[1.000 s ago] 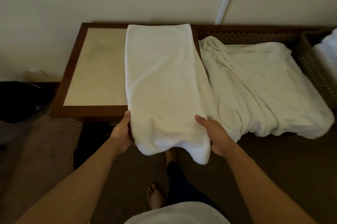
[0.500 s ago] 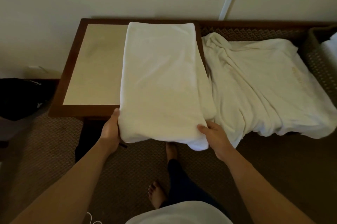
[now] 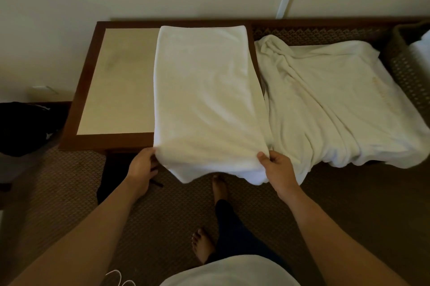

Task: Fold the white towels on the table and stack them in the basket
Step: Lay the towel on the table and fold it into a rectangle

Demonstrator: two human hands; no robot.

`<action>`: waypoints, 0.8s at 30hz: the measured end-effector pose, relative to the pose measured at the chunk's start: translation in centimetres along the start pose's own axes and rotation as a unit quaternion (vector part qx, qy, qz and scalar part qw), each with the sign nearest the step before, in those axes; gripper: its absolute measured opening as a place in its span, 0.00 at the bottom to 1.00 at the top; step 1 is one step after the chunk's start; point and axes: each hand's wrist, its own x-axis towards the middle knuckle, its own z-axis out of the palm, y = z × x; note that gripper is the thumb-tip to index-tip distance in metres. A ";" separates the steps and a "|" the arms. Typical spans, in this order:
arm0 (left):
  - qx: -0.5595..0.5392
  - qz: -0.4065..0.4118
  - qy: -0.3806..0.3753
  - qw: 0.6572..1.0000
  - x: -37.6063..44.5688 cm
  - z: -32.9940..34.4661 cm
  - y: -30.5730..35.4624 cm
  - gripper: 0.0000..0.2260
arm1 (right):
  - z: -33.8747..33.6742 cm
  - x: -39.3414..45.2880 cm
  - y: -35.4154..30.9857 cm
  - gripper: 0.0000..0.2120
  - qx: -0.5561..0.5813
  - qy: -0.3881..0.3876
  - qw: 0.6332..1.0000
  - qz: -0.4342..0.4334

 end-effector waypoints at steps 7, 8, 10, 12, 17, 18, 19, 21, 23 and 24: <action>-0.078 -0.004 -0.055 0.995 -0.6 1.2 -0.1 0.15 | -0.1 -0.1 -0.8 0.07 0.031 -0.026 0.998 -0.043; -0.105 -0.006 -0.071 0.992 -0.5 0.9 -0.3 0.17 | -0.4 -0.5 -1.1 0.07 0.072 -0.018 0.996 -0.057; -0.144 -0.018 -0.102 0.984 -0.4 0.5 -0.9 0.20 | -0.6 -0.7 -0.9 0.08 0.102 0.006 0.993 -0.059; -0.143 -0.030 -0.120 0.982 -0.4 0.7 -1.3 0.20 | -0.3 -0.2 -0.5 0.09 0.050 0.020 0.998 -0.027; -0.079 0.020 -0.092 0.992 -0.9 1.5 -0.7 0.22 | -1.0 0.1 0.2 0.07 0.052 0.014 0.998 -0.018; -0.091 0.025 -0.097 0.991 -0.9 1.4 -0.6 0.22 | -1.2 0.0 0.3 0.08 0.052 0.022 0.998 -0.028; -0.110 0.015 -0.112 0.987 -0.8 1.2 -0.7 0.22 | -1.4 0.1 0.5 0.09 0.034 0.030 0.999 -0.023; -0.139 -0.026 -0.151 0.978 -0.7 1.0 -1.0 0.23 | -1.2 0.6 1.0 0.10 -0.020 0.024 0.999 0.020; -0.119 -0.035 -0.167 0.978 -0.7 1.0 -1.0 0.21 | -0.9 1.1 1.2 0.09 -0.032 0.000 0.998 0.046; -0.103 -0.026 -0.163 0.981 -0.8 1.1 -0.9 0.20 | -0.8 1.2 1.0 0.09 -0.028 -0.003 0.999 0.035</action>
